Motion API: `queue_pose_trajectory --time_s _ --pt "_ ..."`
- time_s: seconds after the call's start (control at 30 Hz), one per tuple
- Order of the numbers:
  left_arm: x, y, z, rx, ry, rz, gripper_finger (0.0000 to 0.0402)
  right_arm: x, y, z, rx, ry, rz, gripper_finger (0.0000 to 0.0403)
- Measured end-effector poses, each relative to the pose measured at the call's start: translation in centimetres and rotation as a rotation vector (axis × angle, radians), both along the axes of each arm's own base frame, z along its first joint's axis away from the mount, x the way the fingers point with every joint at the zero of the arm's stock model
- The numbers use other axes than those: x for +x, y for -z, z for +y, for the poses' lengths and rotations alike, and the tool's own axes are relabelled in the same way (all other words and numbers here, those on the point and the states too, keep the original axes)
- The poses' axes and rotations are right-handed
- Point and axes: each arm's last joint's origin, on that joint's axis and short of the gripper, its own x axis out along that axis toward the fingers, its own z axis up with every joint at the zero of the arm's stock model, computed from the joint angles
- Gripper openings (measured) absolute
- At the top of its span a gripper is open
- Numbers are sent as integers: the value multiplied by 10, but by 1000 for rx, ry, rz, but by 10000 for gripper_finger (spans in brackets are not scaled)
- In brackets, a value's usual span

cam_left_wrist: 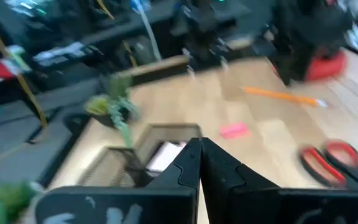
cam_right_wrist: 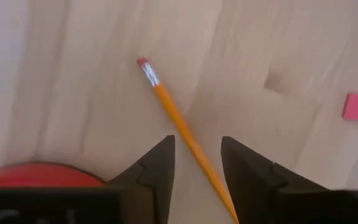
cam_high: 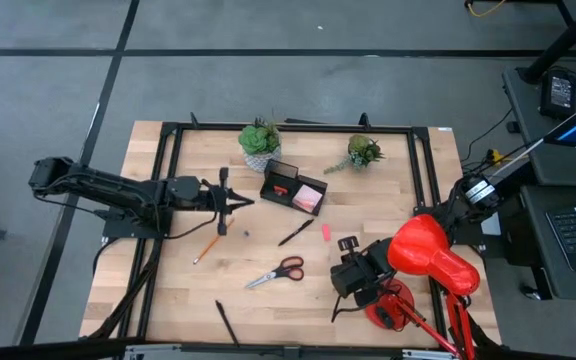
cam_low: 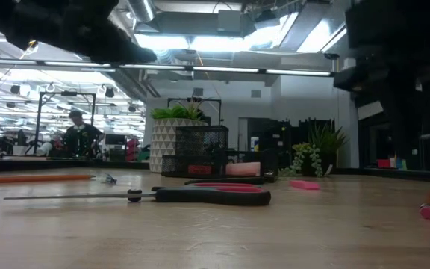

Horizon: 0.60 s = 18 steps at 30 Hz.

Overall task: Pick and place office supplies into organizer
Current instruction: Put the right orange pencil into the black desk organizer

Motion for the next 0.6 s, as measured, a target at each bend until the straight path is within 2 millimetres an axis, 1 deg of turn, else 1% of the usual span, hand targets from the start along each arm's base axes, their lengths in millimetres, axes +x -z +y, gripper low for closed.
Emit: queue_pose_trajectory --time_s 0.07,0.2,0.4,0.6 --pt "0 -2 5 -22 -2 -31 1 -3 5 -2 -10 -3 17 133" --pt "0 -1 13 -67 54 -28 3 -10 15 -6 -26 3 44 133" --pt "-2 0 25 -112 -4 -32 2 -14 26 -9 -34 -51 42 133" --pt "-2 0 30 -124 -32 -33 1 -16 33 -12 -38 -93 34 133"
